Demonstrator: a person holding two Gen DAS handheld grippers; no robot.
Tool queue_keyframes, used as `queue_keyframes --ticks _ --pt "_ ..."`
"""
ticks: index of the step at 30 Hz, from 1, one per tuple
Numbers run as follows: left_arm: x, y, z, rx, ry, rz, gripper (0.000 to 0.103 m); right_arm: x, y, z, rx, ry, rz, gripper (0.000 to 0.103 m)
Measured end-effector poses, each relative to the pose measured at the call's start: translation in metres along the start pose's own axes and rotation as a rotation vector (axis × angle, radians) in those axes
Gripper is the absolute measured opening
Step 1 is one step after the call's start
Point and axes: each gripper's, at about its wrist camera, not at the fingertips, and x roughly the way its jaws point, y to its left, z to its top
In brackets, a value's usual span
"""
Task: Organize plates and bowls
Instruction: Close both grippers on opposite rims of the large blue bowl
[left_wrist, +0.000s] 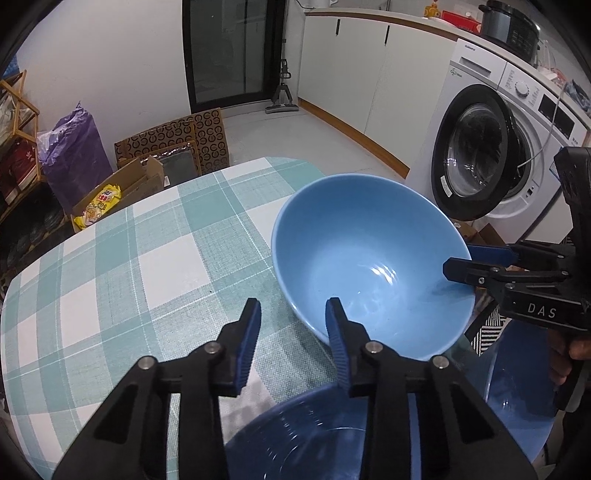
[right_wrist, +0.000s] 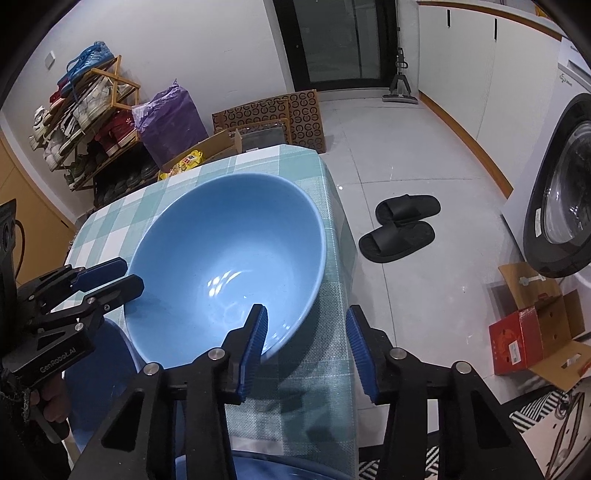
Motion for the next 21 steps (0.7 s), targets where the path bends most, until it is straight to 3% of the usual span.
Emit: queue_keyframes --ticks 12,21 --pt "-0.004 -0.008 0.002 0.038 -0.017 0.001 0.020 -0.002 0.011 0.000 -0.051 -0.021 -0.010 0.024" --pt "-0.004 -0.006 0.002 0.045 -0.020 0.009 0.016 -0.003 0.009 -0.002 -0.059 -0.028 -0.016 0.023"
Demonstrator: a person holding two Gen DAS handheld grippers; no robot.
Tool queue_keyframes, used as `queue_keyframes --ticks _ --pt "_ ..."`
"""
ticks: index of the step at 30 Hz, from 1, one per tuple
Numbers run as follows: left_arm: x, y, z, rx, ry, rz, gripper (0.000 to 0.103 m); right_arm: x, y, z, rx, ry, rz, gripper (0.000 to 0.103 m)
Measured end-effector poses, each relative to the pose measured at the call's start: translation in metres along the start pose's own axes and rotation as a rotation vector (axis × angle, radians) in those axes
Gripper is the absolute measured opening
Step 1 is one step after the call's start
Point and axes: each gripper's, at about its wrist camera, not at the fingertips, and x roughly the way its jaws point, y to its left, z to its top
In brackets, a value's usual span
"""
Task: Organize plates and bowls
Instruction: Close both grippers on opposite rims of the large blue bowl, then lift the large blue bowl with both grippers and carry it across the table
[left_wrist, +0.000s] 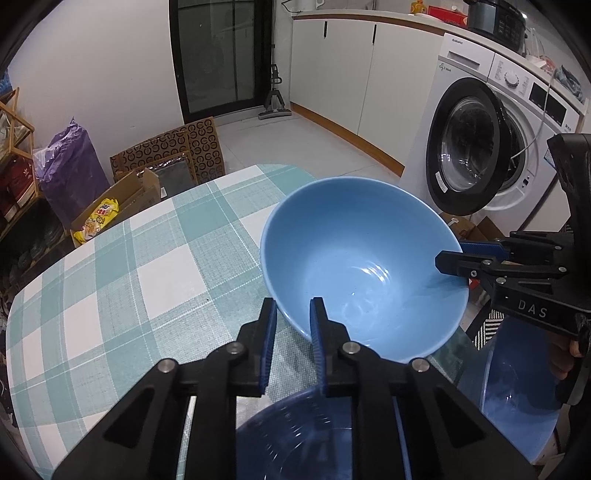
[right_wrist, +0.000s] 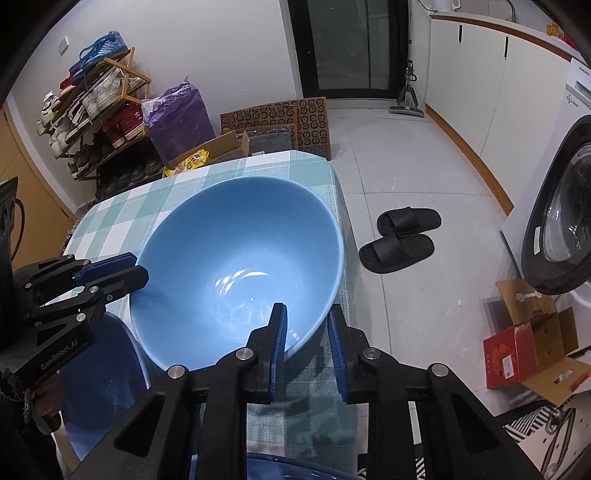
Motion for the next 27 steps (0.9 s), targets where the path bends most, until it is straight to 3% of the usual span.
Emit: queue_keyframes --ticks 11,14,17,21,27 --pt "-0.003 -0.005 0.002 0.002 -0.011 0.005 0.016 -0.001 0.003 -0.001 -0.012 -0.007 -0.009 0.023" --pt "-0.007 -0.012 0.003 0.018 -0.018 -0.047 0.014 -0.003 0.006 -0.001 -0.023 -0.018 0.001 0.022" --pt "-0.005 -0.017 0.003 0.039 -0.019 -0.020 0.014 0.000 0.008 0.000 -0.039 0.004 -0.043 0.022" --pt "-0.004 -0.010 0.004 0.003 -0.014 -0.062 0.014 0.007 -0.002 0.001 0.014 0.020 0.023 0.022" --pt "-0.004 0.005 0.008 -0.054 -0.024 0.001 0.017 0.008 0.001 0.000 0.008 0.018 0.009 0.022"
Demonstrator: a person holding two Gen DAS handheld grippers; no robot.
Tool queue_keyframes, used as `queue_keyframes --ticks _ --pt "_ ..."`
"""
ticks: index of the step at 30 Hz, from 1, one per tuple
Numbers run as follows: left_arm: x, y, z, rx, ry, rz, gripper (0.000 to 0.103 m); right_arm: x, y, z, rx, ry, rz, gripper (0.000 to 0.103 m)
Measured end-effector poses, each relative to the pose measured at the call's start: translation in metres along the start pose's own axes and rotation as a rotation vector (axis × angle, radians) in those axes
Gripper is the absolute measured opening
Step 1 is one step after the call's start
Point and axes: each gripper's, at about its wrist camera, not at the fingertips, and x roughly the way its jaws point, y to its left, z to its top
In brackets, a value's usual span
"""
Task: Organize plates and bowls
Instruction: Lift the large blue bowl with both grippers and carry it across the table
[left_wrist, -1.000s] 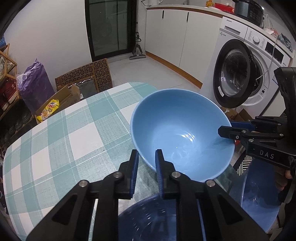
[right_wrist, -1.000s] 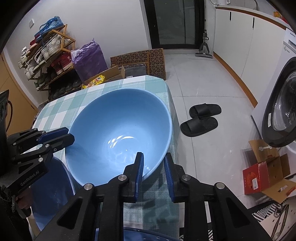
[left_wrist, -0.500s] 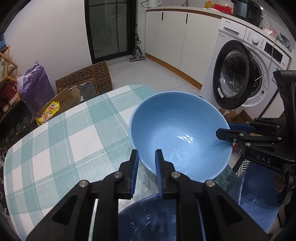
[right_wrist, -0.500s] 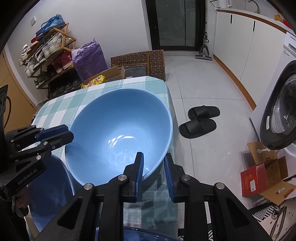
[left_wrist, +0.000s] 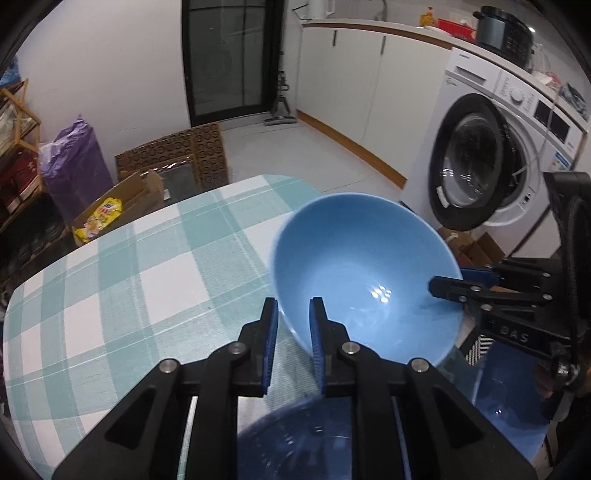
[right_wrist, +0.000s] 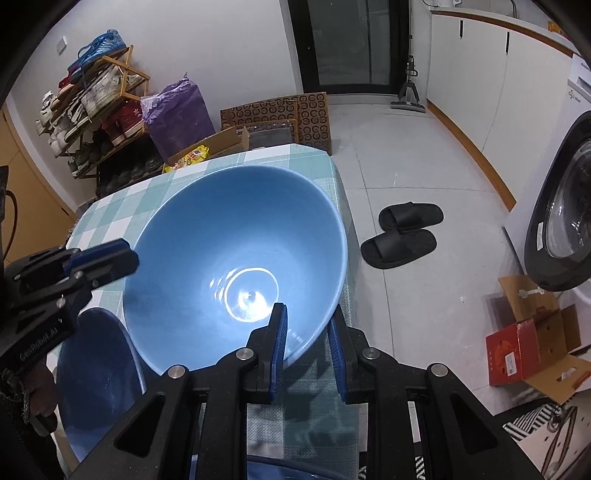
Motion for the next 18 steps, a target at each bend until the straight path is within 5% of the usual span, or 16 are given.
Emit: queue_keyframes --ticks 3,5,7,11,14,18 --pt "0.008 0.006 -0.001 -0.009 0.024 0.016 0.023 0.000 0.000 0.000 -0.003 -0.001 0.003 0.022" --pt "0.012 0.007 -0.002 -0.018 0.036 0.028 0.042 0.000 -0.001 0.000 -0.001 -0.003 0.006 0.022" --pt "0.015 0.007 -0.003 -0.021 0.040 0.024 0.045 0.000 -0.002 0.001 0.001 -0.006 0.008 0.022" --pt "0.019 0.004 -0.003 -0.009 0.047 0.009 0.042 0.000 -0.002 0.000 0.000 -0.008 0.009 0.022" --pt "0.020 -0.001 -0.003 0.012 0.047 -0.017 0.022 -0.001 -0.002 0.000 -0.004 -0.009 0.010 0.022" --pt "0.020 -0.005 -0.003 0.017 0.043 -0.007 0.020 -0.002 -0.002 -0.001 -0.010 -0.012 0.005 0.022"
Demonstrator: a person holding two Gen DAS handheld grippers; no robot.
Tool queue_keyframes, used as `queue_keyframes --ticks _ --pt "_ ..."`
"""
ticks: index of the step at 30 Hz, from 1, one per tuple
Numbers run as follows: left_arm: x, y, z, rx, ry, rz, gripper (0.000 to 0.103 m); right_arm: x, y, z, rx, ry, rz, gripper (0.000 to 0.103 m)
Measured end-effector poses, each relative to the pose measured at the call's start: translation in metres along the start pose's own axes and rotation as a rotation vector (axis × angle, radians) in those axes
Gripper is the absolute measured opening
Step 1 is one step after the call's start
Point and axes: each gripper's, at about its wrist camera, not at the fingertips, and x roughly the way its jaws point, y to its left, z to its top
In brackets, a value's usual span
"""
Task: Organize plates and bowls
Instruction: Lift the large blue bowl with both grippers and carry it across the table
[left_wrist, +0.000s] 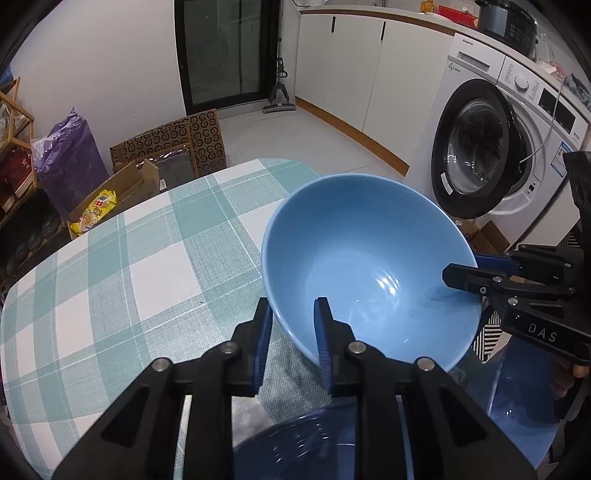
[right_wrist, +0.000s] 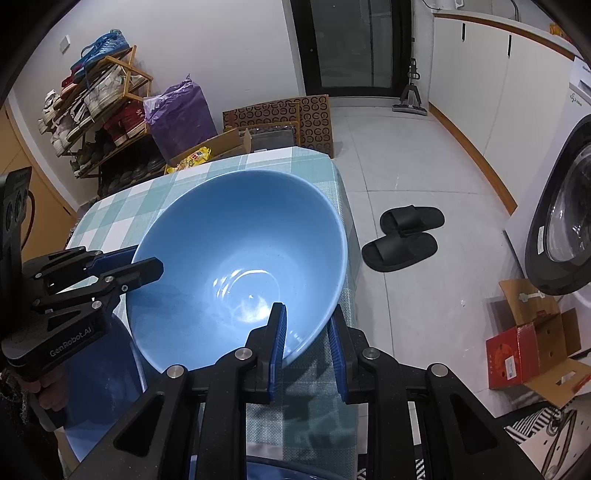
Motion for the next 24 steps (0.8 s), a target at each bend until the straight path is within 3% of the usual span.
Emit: queue_keyframes --ticks 14,24 --pt "-0.010 -0.007 0.003 0.004 -0.025 -0.004 0.018 -0.010 0.000 0.000 0.000 -0.027 -0.023 0.023" --pt "-0.035 -0.015 0.006 0.014 -0.070 0.001 0.018 -0.043 0.003 -0.003 -0.004 -0.081 -0.033 0.023"
